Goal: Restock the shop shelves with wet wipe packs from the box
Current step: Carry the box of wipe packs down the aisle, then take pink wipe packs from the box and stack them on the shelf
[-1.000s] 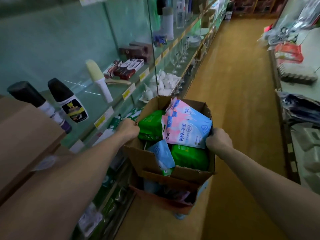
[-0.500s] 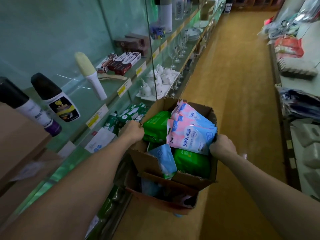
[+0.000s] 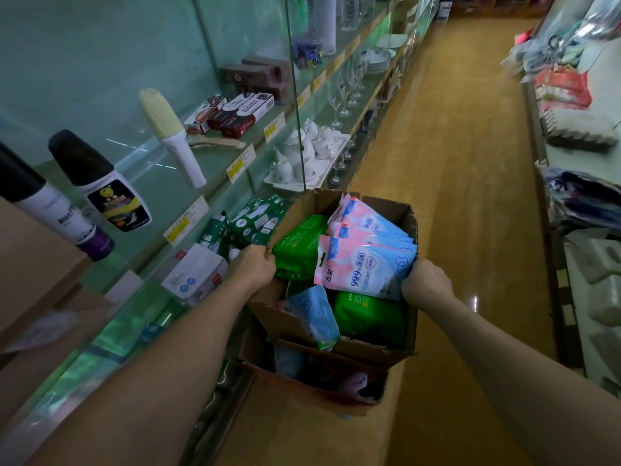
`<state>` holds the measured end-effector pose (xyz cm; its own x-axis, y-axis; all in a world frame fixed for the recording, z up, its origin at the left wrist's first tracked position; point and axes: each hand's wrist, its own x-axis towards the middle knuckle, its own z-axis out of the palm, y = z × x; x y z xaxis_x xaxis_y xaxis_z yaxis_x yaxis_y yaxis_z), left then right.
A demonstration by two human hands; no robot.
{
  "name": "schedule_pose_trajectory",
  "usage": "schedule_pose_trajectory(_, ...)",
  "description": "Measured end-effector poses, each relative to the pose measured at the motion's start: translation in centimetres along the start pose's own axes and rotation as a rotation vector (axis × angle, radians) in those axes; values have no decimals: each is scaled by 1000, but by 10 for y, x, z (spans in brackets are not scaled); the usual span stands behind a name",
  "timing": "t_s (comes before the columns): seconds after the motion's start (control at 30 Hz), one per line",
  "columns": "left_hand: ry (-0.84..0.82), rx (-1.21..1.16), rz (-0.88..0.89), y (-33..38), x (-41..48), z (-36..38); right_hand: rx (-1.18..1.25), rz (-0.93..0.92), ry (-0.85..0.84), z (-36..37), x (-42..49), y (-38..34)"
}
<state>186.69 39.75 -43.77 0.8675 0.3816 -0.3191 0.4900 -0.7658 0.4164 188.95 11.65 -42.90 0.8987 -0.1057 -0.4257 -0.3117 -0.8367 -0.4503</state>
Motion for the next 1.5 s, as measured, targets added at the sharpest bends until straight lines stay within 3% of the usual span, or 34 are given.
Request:
schedule_pose_trajectory(0.27,28,228,83,19,-21,-8,-85,-50,-77,-25,-19,1)
schedule_pose_trajectory(0.43,187,441,281,38,-47,-17,-203,-125,-76,-40,-35,-5)
schedule_pose_trajectory(0.53,150,477,375,48,-55,-19,-268,-159,-66,-45,-44,-9)
schedule_pose_trajectory(0.67,-16,430,389,57,-60,-15,-307,-274,14,-39,-58,-26)
schedule_pose_trajectory(0.83,-125,196,311,55,-55,-13,-233,-414,-30,-6,-74,-56)
schedule_pose_trajectory(1.0,-199,-75,203,41,-50,-15,-291,-396,-39,27,-77,-70)
schedule_pose_trajectory(1.2,-395,-98,163,35,-54,-12,-384,-369,-92,51,-80,-84)
schedule_pose_trajectory(1.3,-464,-40,170,36,-55,-13,-206,-373,-168,52,-74,-80)
schedule_pose_trajectory(1.5,-531,5,193,38,-52,-30,378,-292,-384,-6,-68,-60)
